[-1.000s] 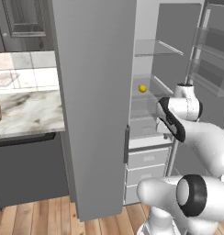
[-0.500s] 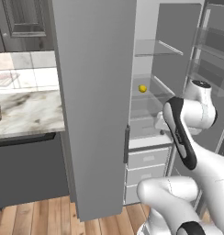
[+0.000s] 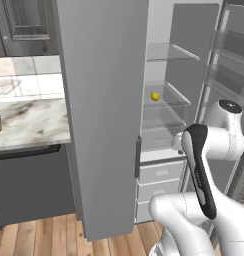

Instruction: Retrieve a lemon from the fridge and place it on the cutting board with the fish.

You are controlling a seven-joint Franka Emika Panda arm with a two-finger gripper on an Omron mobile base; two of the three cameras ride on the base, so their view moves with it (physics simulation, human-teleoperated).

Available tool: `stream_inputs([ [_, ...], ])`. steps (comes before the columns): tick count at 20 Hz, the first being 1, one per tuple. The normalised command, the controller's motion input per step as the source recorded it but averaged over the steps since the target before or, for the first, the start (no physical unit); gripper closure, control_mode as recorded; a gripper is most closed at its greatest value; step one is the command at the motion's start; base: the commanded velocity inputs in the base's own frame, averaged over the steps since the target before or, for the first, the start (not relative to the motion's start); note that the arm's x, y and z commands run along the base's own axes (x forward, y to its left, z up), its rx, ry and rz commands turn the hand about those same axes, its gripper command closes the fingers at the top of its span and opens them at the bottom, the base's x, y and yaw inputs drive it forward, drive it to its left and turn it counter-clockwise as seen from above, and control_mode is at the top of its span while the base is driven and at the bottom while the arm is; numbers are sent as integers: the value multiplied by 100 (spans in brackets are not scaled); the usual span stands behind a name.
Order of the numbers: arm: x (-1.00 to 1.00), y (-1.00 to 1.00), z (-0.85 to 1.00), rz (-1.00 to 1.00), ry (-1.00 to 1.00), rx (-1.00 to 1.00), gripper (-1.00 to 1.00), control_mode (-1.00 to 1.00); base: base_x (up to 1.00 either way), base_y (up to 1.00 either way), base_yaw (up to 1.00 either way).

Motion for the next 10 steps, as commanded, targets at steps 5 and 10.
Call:
stream_inputs([
  [5, 0, 43, 0, -2, 7, -11, -100, -100, 0, 0, 0],
  [10, 0, 17, 0, -1, 3, -3, -100, -100, 0, 0, 0],
])
